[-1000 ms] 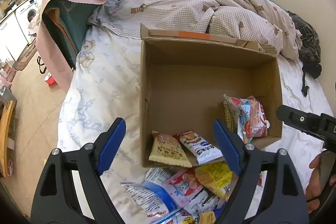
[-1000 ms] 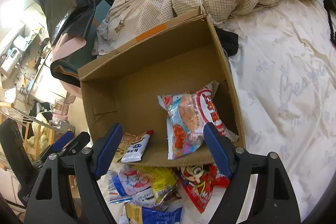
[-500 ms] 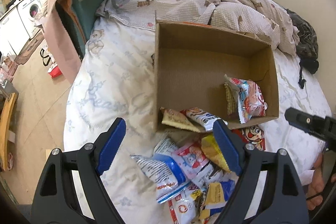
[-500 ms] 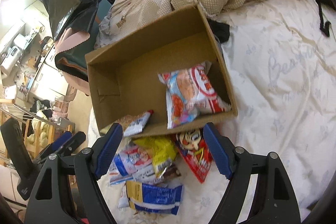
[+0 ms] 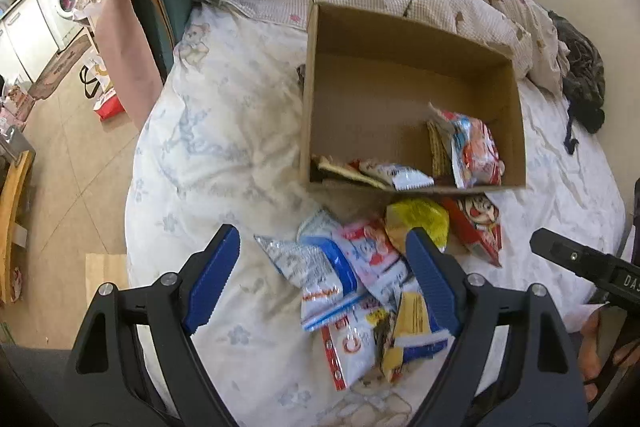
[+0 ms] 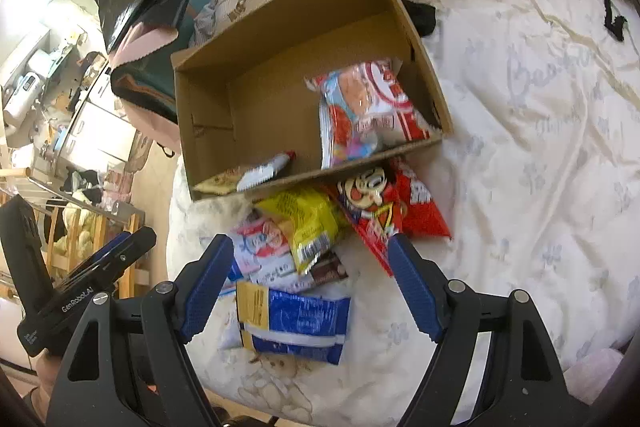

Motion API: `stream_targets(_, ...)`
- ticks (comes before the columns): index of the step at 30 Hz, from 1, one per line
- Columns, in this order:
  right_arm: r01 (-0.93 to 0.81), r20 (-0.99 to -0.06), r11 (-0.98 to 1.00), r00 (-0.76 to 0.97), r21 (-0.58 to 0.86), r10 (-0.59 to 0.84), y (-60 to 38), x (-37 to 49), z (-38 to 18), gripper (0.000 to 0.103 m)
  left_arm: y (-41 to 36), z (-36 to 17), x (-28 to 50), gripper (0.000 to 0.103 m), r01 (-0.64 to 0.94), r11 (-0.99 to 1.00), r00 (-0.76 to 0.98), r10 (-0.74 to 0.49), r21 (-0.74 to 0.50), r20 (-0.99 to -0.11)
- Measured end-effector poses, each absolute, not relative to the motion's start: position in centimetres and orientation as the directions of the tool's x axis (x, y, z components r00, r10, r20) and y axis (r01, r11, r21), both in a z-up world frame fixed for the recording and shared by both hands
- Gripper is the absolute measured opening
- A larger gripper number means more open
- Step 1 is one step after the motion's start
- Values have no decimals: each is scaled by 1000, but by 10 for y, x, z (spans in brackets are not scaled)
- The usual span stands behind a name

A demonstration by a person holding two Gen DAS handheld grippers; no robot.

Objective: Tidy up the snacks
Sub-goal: 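Withdraw both tools from the box toward the remaining snack pile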

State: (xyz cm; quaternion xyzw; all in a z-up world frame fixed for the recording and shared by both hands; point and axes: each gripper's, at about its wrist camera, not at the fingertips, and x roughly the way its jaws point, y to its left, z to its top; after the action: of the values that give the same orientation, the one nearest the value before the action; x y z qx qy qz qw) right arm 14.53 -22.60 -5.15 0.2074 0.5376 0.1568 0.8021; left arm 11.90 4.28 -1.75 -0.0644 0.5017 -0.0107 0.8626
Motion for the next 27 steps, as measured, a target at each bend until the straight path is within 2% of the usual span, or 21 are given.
stream_targets(12, -7, -811, 836, 242, 548, 533, -210, 133, -78, 82, 42, -30, 113, 83, -72, 991, 453, -67, -112, -889)
stream_targets(23, 96, -801, 797, 131, 596, 584, -198, 142, -114, 82, 68, -35, 119, 83, -192, 973, 441, -33, -130, -897)
stream_targets(27, 89, -824, 819, 58, 567, 564, -182, 145, -130, 82, 73, -39, 122, 83, -216, 966, 421, -37, -140, -906)
